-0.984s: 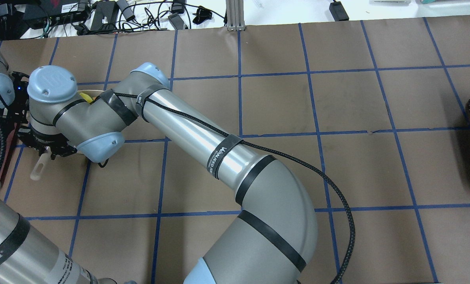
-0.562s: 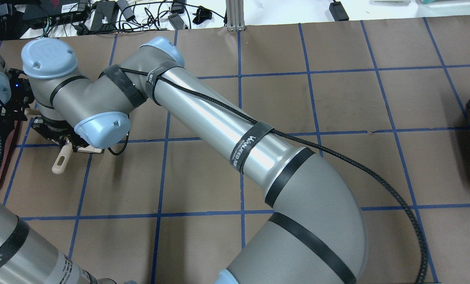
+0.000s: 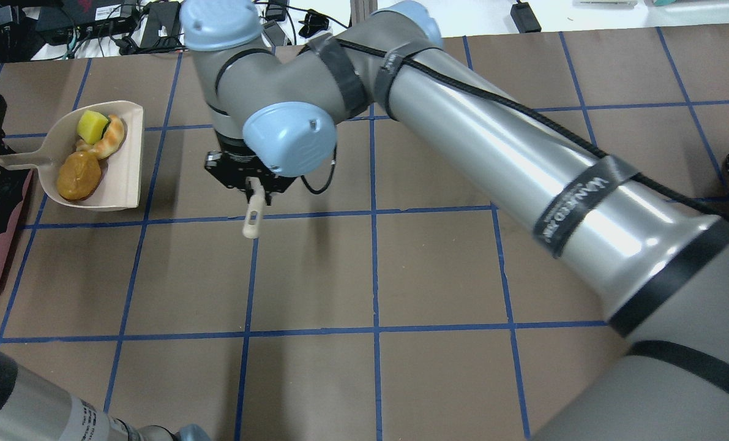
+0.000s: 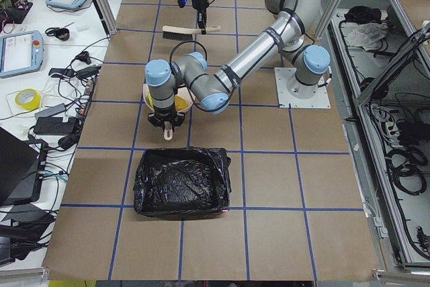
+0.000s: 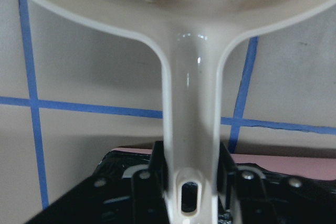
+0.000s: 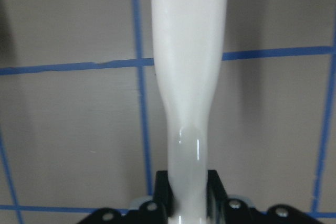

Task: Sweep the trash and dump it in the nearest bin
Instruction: 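Lift the dustpan toward the bin with the left gripper while the right withdraws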

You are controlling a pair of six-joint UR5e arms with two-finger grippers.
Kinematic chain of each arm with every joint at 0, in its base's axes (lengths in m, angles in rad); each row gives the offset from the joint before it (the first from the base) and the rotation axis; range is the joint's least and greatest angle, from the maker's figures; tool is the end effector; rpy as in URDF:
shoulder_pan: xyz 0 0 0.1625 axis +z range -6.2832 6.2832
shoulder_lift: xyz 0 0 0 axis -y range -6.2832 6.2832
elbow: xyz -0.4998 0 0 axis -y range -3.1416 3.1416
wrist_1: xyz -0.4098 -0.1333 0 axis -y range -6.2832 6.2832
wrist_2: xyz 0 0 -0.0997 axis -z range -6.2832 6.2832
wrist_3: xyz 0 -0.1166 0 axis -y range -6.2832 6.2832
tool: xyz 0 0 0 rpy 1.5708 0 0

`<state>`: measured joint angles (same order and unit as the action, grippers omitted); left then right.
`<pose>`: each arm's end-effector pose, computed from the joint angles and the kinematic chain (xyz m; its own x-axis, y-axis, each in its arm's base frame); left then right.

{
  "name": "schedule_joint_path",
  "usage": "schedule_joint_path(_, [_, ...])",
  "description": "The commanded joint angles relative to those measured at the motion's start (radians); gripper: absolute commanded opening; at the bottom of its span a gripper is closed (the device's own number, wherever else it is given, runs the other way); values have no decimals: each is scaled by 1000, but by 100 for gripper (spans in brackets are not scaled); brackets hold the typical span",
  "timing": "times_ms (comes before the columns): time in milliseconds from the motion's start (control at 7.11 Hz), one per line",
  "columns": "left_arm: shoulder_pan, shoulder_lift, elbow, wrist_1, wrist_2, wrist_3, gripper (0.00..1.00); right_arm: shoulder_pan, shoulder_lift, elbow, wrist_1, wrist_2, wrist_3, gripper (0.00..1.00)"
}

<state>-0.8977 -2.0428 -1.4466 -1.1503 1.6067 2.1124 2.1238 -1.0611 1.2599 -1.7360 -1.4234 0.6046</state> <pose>0.3482 -0.6438 0.3590 -0.1308 0.9904 -0.0438 0.9887 0.1336 0.0681 0.5174 -0.5518 0.3992 -0.9930 0.0594 -0.1017 0.0480 0.9927 0.1111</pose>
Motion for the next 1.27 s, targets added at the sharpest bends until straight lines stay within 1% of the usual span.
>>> schedule_joint_path(0, [104,24,116,-153,-25,-20,0,-123,-181,279,4,-75,-138,0])
schedule_joint_path(141, [156,20,193,-198,-19,-22,0,-137,-225,385,-25,-84,-144,0])
schedule_joint_path(281, [211,-2,278,-247,8,-19,0,-137,-244,483,-101,-97,-134,0])
schedule_joint_path(422, [268,-26,334,-253,21,4,0,-124,-261,563,-182,-107,-118,0])
schedule_joint_path(562, [310,-49,366,-241,21,6,0,-87,-264,605,-215,-142,-89,0])
schedule_joint_path(703, [335,-94,418,-230,86,17,0,-24,-264,604,-218,-153,-80,0])
schedule_joint_path(844, [336,-141,483,-203,126,34,0,2,-267,608,-217,-155,-48,0])
schedule_joint_path(984, [339,-181,514,-116,128,56,0,22,-266,616,-215,-163,-40,0])
schedule_joint_path(1125, [339,-216,512,3,128,72,0,37,-266,618,-215,-207,-52,0])
